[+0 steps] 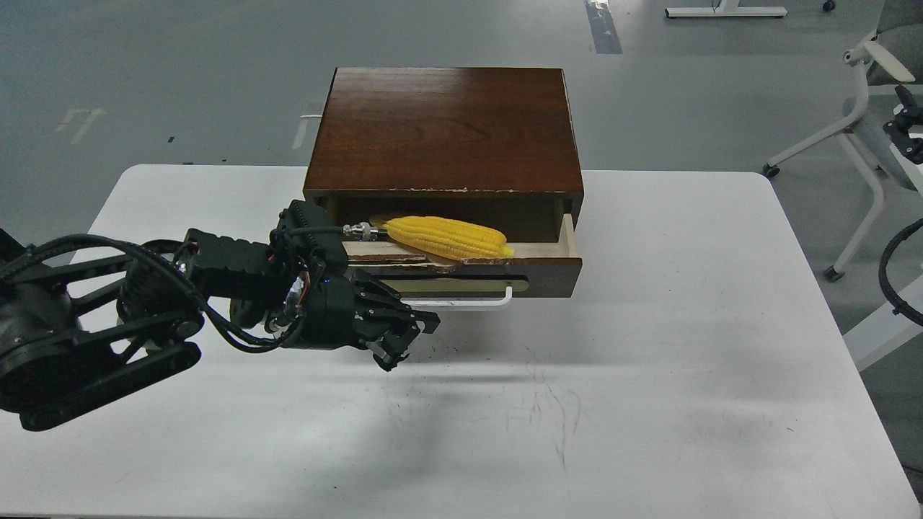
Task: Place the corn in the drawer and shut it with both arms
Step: 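Push the drawer front with the left gripper into the box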
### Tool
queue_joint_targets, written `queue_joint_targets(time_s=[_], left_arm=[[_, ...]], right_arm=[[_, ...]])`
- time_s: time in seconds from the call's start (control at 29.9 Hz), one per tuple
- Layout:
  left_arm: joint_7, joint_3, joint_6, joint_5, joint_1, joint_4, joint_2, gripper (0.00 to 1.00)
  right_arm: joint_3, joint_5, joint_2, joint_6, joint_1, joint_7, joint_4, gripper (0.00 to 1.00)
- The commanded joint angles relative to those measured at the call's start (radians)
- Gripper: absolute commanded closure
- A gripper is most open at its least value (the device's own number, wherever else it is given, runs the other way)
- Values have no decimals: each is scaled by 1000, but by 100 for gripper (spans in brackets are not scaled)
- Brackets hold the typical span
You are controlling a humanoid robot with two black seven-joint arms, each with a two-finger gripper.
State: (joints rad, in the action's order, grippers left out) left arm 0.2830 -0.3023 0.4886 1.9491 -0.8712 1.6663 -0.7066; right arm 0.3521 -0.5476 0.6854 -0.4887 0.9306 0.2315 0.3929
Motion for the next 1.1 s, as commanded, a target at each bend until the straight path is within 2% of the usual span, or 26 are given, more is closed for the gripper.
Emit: queue_joint_targets(time_s=[0.0,0.5,1.07], left_arm=[[-1,2,0,8,-6,-2,7,100],[-5,0,0,7,-12,-62,9,100],[-5,-1,0,-4,-66,-189,52,100]], right_arm=[[2,0,0,0,1,0,0,0],[2,0,-10,0,-10,2,0,0],[1,2,-10,0,-15,2,0,0]])
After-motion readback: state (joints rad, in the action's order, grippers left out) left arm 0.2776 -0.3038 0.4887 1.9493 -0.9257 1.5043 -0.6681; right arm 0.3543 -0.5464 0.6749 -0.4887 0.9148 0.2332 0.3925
